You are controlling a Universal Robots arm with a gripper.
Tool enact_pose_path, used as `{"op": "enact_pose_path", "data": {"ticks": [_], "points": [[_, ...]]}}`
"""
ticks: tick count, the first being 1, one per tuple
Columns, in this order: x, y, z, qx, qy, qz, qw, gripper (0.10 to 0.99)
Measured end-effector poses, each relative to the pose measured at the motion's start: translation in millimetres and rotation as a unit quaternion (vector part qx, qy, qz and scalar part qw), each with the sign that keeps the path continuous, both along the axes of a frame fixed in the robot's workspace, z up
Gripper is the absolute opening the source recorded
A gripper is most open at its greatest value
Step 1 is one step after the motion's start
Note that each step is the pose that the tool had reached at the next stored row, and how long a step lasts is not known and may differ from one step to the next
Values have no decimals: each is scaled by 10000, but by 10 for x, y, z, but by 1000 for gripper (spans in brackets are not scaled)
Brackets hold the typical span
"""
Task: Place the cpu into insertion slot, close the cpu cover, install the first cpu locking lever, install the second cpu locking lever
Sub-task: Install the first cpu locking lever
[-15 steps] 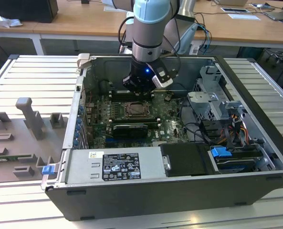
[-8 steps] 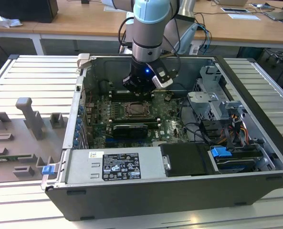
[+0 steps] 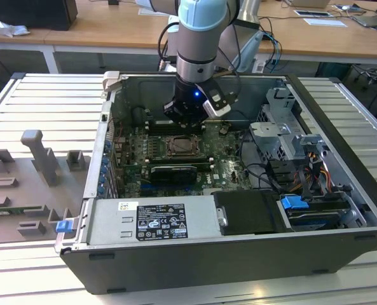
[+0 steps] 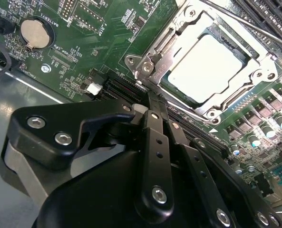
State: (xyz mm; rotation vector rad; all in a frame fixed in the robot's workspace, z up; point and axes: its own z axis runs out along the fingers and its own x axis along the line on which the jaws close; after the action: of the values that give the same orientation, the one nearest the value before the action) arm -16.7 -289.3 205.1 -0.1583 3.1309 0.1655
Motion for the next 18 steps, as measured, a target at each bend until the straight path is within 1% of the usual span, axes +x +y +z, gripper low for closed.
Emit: {"op": "enact_pose_path", "data": {"ticks": [4,8,15,17,18], "points": [[3,0,-3,-12,0,0,10000,106],[5,-1,-19,-60,0,1,10000,106],[6,0,-37,-68,0,0,10000,106],[7,0,-11,-66,-2,1,10000,106],[7,1,30,-65,-1,1,10000,106]]}}
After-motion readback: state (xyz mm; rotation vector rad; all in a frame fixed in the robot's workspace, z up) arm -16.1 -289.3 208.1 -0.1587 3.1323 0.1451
